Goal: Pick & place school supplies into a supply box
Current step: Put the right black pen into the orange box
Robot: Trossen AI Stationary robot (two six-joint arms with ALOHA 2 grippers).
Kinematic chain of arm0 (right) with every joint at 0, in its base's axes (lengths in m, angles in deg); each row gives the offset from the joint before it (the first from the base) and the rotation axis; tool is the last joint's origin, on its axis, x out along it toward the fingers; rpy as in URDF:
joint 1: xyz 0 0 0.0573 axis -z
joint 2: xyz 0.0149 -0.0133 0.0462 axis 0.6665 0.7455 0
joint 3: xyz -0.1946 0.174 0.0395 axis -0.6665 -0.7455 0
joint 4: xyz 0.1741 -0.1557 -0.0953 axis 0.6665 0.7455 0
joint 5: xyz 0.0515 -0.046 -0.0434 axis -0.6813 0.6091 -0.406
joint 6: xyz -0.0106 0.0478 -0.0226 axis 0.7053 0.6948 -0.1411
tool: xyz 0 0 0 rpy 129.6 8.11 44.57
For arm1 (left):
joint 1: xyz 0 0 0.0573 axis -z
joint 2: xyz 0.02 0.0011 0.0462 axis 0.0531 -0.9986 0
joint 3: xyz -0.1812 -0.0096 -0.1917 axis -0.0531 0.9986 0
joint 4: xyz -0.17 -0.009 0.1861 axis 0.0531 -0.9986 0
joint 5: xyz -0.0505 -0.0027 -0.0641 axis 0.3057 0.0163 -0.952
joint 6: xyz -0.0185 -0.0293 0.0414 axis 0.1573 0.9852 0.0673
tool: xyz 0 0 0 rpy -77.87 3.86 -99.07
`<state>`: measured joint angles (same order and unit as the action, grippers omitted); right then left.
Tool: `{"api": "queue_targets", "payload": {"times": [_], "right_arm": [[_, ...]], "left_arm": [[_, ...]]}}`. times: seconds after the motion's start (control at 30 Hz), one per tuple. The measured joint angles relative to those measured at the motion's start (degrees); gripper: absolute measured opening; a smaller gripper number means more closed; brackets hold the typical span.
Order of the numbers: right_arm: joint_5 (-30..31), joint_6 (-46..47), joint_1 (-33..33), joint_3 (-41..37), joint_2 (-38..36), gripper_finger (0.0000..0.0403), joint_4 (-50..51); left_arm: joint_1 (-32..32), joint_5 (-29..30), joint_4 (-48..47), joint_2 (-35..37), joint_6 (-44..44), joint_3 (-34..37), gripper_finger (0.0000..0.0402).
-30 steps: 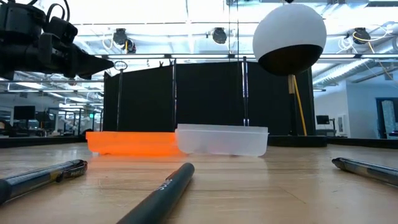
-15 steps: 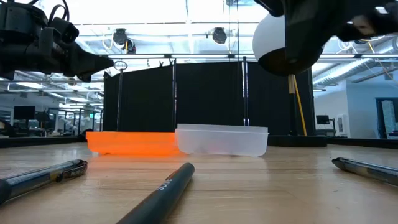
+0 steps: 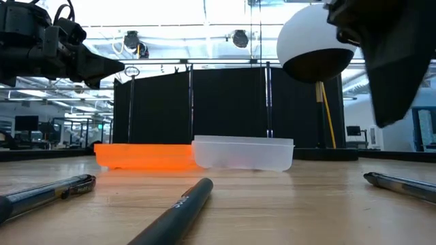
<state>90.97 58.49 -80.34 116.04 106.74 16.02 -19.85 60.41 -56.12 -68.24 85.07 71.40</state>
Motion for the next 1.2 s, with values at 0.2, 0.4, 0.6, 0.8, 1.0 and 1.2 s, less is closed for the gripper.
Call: {"api": "queue_targets", "payload": {"times": [0.2,0.4,0.6,0.8,1.0,1.2], "right_arm": [[-5.3,0.0,1.8,0.0,2.1,0.0196,0.6],[-10.6,-3.9,3.5,0.3,6.6,0.0196,-0.3],[-16.3,-9.2,4.5,0.2,9.8,0.0188,0.2],[-18.6,-10.6,3.7,0.2,9.9,0.0137,2.5],[-19.1,-13.5,3.6,0.1,9.9,0.0054,2.2],[-19.0,-16.4,3.6,0.1,9.7,0.0024,2.2]], "left_arm": [[0.0,0.0,-0.1,0.0,0.0,0.0,0.0031],[0.0,-0.1,-0.5,0.0,0.3,0.0,0.0031],[0.1,-0.8,-0.5,0.0,0.5,0.0,0.0031],[0.1,-1.1,-0.5,0.0,1.3,0.0,0.0031],[0.1,-1.1,-0.5,0.0,1.5,0.0,0.0031],[0.1,-1.1,-0.5,0.0,1.7,0.0,0.0031]]}}
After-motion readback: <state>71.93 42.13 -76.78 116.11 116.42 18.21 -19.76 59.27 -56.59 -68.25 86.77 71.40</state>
